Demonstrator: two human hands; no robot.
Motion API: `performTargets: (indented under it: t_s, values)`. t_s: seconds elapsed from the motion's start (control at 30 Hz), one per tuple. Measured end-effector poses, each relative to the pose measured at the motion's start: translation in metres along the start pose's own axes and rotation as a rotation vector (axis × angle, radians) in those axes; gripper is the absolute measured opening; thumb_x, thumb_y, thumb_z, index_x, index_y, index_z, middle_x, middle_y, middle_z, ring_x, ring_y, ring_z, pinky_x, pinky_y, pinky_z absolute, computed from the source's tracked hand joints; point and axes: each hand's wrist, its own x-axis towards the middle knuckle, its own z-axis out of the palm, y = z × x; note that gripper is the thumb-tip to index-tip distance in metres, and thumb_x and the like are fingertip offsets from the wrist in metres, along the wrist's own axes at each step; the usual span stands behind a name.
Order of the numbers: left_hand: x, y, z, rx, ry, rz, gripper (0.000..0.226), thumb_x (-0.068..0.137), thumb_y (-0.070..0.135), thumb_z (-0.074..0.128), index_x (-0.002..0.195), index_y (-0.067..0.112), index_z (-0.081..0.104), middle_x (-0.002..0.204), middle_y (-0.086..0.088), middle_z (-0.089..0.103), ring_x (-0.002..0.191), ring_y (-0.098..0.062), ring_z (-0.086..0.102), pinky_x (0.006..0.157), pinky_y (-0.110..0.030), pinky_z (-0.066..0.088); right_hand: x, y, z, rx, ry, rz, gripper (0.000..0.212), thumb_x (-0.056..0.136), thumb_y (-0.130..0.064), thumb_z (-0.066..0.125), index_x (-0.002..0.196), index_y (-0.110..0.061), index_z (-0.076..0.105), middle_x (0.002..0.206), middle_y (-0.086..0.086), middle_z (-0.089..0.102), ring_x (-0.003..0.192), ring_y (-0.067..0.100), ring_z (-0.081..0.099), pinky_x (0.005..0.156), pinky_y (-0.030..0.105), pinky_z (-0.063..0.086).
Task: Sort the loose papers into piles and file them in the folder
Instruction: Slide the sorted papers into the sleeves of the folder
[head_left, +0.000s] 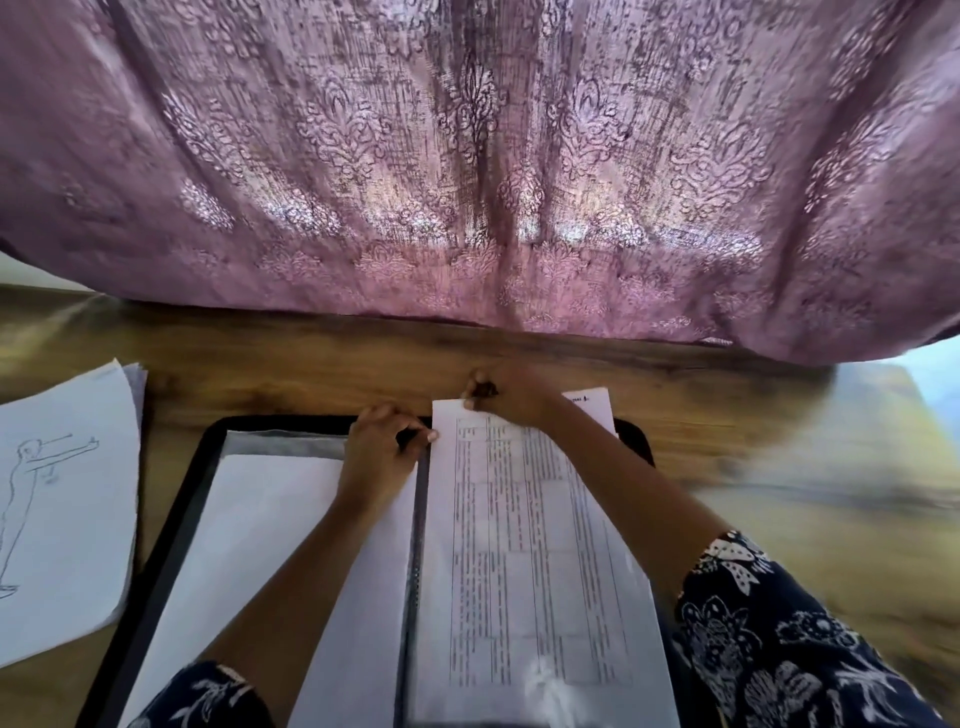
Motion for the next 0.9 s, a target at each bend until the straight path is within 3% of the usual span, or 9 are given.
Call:
performTargets:
  t_s: [0.07, 0.23, 0.37, 0.43, 0.53, 0.63, 0.77, 0.9]
  values:
    - [-0.002, 0.003, -0.002, -0.009, -0.002, -0.006, 0.011, 0.081, 0.024, 0.075, 0.079, 0.014, 0.074, 0.085, 0.004, 0.062, 0.088, -0.012, 0.05, 0.076, -0.028, 0.036, -0.014, -0.006, 0.004, -0.073, 0.004, -0.015, 0.014, 0.085, -0.016, 0.07, 0.095, -0.006, 0.073, 0.099, 0.007, 0.071, 0.092, 0.019, 0.064, 0.072, 0.009, 0.037]
    - [-0.003, 0.002, -0.002, 0.012, -0.022, 0.012, 0.01, 0.082, 0.025, 0.074, 0.077, 0.016, 0.074, 0.085, 0.002, 0.067, 0.086, -0.018, 0.056, 0.08, -0.035, 0.043, -0.043, -0.022, 0.016, -0.221, 0.118, 0.044, 0.028, 0.089, -0.017, 0.064, 0.114, -0.005, 0.066, 0.115, 0.012, 0.064, 0.107, 0.028, 0.058, 0.087, 0.026, 0.039]
    - [-0.003, 0.007, -0.005, 0.03, -0.015, 0.023, 0.01, 0.082, 0.023, 0.074, 0.076, 0.015, 0.074, 0.082, 0.001, 0.066, 0.083, -0.019, 0.056, 0.078, -0.035, 0.042, -0.065, -0.036, 0.022, -0.215, 0.181, 0.061, 0.016, 0.091, -0.015, 0.059, 0.101, -0.009, 0.071, 0.108, 0.009, 0.066, 0.1, 0.025, 0.061, 0.084, 0.028, 0.043]
    - [-0.002, 0.007, -0.005, 0.045, -0.027, 0.038, 0.01, 0.081, 0.023, 0.075, 0.074, 0.016, 0.073, 0.081, -0.001, 0.066, 0.082, -0.023, 0.058, 0.076, -0.038, 0.045, -0.072, -0.042, 0.026, -0.319, 0.181, 0.097, 0.021, 0.093, -0.025, 0.057, 0.101, -0.013, 0.072, 0.11, 0.007, 0.064, 0.103, 0.024, 0.058, 0.087, 0.033, 0.045]
    - [-0.002, 0.005, -0.006, 0.072, -0.036, 0.054, 0.011, 0.081, 0.024, 0.075, 0.073, 0.017, 0.073, 0.08, -0.002, 0.067, 0.081, -0.027, 0.06, 0.075, -0.041, 0.048, -0.08, -0.044, 0.037, -0.505, 0.2, 0.176, 0.033, 0.095, -0.041, 0.05, 0.103, -0.015, 0.07, 0.115, 0.006, 0.06, 0.111, 0.023, 0.051, 0.096, 0.038, 0.033]
    - [-0.002, 0.004, -0.005, 0.099, -0.019, 0.08, 0.012, 0.083, 0.027, 0.073, 0.074, 0.018, 0.073, 0.081, -0.002, 0.067, 0.082, -0.026, 0.06, 0.077, -0.039, 0.046, -0.086, -0.044, 0.044, -0.512, 0.232, 0.195, 0.035, 0.097, -0.043, 0.045, 0.1, -0.016, 0.067, 0.115, 0.006, 0.061, 0.117, 0.023, 0.049, 0.104, 0.042, 0.025]
    - [-0.007, 0.012, -0.007, 0.268, 0.015, 0.103, 0.015, 0.088, 0.033, 0.066, 0.085, 0.019, 0.07, 0.09, -0.003, 0.066, 0.091, -0.028, 0.058, 0.079, -0.036, 0.035, -0.094, -0.052, 0.051, -0.66, 0.296, 0.267, 0.024, 0.098, -0.029, 0.046, 0.112, -0.017, 0.062, 0.123, 0.006, 0.058, 0.122, 0.027, 0.048, 0.113, 0.056, 0.014]
    - [-0.041, 0.022, -0.011, 0.282, 0.1, 0.141, 0.026, 0.088, 0.026, 0.067, 0.111, 0.012, 0.065, 0.11, -0.01, 0.068, 0.105, -0.033, 0.061, 0.092, -0.047, 0.045, -0.112, -0.049, 0.071, -0.668, 0.509, 0.279, 0.025, 0.08, -0.016, 0.068, 0.105, -0.021, 0.066, 0.112, 0.002, 0.062, 0.113, 0.024, 0.055, 0.11, 0.057, 0.024]
